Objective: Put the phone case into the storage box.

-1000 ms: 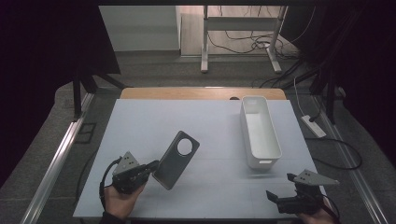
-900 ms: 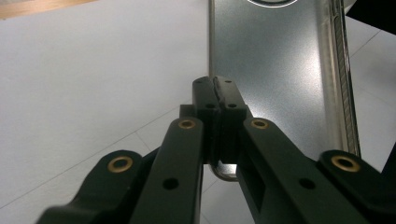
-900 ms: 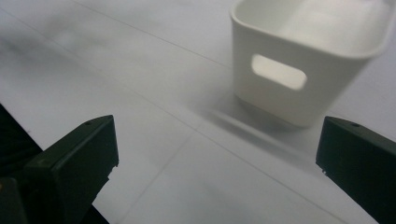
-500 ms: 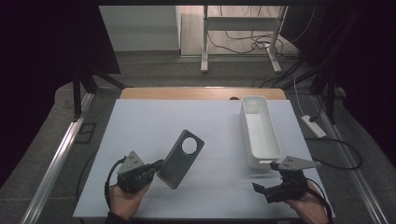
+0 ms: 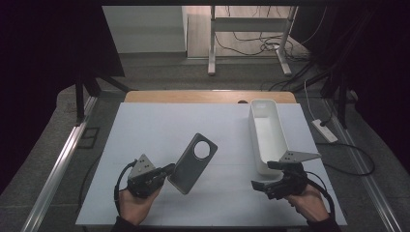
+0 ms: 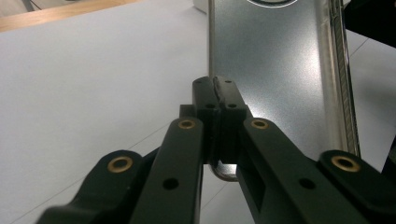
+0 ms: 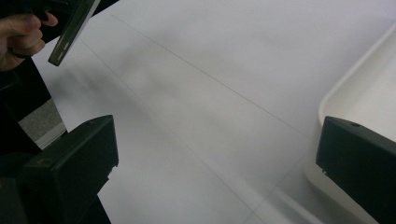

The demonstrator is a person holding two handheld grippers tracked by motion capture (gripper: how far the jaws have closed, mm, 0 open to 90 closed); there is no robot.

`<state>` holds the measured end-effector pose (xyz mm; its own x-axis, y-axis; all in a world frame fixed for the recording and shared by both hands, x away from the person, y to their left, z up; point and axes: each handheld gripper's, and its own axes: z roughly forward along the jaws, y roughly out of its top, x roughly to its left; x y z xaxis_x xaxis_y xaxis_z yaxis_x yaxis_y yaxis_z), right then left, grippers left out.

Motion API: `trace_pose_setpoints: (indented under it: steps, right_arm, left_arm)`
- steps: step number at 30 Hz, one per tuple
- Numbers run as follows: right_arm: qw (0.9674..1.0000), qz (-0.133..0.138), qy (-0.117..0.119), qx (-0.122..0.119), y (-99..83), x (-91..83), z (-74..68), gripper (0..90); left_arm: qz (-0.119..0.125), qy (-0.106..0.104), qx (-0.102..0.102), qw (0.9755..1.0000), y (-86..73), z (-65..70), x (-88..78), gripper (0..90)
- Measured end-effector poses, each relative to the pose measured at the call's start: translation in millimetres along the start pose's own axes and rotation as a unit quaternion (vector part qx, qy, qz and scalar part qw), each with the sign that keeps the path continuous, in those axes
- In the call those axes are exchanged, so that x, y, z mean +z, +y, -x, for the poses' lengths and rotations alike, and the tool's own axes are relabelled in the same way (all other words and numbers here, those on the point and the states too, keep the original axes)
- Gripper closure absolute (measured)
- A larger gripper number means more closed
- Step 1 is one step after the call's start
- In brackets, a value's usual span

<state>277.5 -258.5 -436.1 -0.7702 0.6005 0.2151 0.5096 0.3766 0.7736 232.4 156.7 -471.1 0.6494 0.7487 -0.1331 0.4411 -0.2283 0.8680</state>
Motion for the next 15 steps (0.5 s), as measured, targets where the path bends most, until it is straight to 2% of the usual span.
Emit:
trace_pose_setpoints:
  steps: [2,5,8,15]
  right_arm:
    - [1.0000,-0.001,0.006,-0.004,3.6,4.0,-3.0,0.0]
    - [0.9993,0.006,0.036,0.002,8.2,12.4,-8.1,0.0]
    - [0.9993,-0.007,0.036,-0.011,11.6,21.6,-13.5,0.0]
    - [0.9990,-0.007,0.043,-0.004,16.5,31.8,-16.5,0.0]
  left_arm:
    - [0.001,-0.002,-0.001,1.0000,0.8,0.1,0.6,88.9]
    - [0.004,-0.004,-0.002,1.0000,1.8,0.3,1.0,88.9]
    - [0.006,-0.007,-0.004,1.0000,2.8,0.5,1.6,88.9]
    - [0.003,-0.008,0.002,1.0000,5.3,3.2,7.4,88.8]
